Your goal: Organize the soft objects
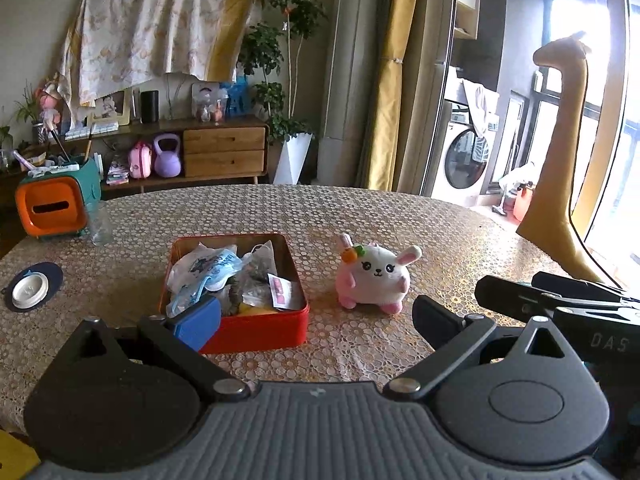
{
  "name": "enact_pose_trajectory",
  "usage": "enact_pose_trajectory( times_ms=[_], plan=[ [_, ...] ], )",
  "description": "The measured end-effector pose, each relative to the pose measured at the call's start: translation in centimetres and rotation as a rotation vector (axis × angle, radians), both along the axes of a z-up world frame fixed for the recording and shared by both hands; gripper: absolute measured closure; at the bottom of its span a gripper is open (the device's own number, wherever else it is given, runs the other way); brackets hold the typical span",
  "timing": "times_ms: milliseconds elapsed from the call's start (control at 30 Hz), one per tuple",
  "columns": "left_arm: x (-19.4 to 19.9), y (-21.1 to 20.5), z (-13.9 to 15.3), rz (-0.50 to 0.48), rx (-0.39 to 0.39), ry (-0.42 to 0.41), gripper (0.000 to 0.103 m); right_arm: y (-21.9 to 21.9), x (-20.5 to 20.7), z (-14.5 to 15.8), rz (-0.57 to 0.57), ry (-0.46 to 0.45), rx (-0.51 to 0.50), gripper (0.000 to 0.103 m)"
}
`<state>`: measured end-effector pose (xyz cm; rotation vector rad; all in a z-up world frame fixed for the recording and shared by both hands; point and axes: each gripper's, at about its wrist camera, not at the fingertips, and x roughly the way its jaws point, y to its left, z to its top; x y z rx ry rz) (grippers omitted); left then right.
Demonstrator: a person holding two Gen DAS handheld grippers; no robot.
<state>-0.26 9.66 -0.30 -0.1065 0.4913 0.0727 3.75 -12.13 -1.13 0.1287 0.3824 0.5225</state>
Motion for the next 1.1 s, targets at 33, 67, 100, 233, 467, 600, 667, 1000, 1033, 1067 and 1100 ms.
enact_pose_trajectory(
  times_ms=[33, 67, 100, 233, 467, 600, 667, 1000, 1033, 1067, 1100],
  plan=[
    [-0.01, 0.00, -0.05, 0.000, -0.003, 0.000, 0.000, -0.02, 0.00, -0.03, 0.000, 0.000, 0.001, 0.000],
    [0.00, 0.01, -0.09, 0.001, -0.006, 0.002, 0.000, -0.05, 0.02, -0.04, -0.001, 0.001, 0.002, 0.000],
    [0.00, -0.02, -0.10, 0.001, -0.006, 0.002, 0.000, -0.05, 0.02, -0.05, -0.001, 0.000, 0.001, 0.000],
    [0.03, -0.03, -0.13, 0.001, -0.008, 0.004, 0.000, -0.18, 0.10, -0.17, 0.001, 0.005, 0.004, 0.000],
    [0.04, -0.01, -0.15, 0.001, -0.009, 0.005, 0.000, -0.28, 0.10, -0.30, 0.005, 0.012, 0.010, 0.000],
    [0.00, -0.06, -0.20, 0.002, -0.009, 0.004, 0.000, -0.28, 0.14, -0.27, 0.008, 0.012, 0.008, 0.000],
    [0.03, -0.10, -0.27, 0.003, -0.009, 0.007, 0.000, -0.25, 0.13, -0.28, 0.010, 0.011, 0.010, 0.000],
    [0.10, -0.30, -0.62, 0.008, -0.013, 0.014, 0.000, -0.29, 0.25, -0.40, 0.017, 0.020, 0.013, 0.000],
    [0.13, -0.32, -0.70, 0.008, -0.015, 0.016, 0.000, -0.29, 0.25, -0.41, 0.017, 0.020, 0.014, 0.000],
    [0.14, -0.33, -0.71, 0.007, -0.015, 0.017, 0.000, -0.30, 0.28, -0.42, 0.017, 0.020, 0.014, 0.000],
    [0.16, -0.36, -0.74, 0.007, -0.015, 0.019, 0.000, -0.30, 0.25, -0.42, 0.018, 0.020, 0.013, 0.000]
  ],
)
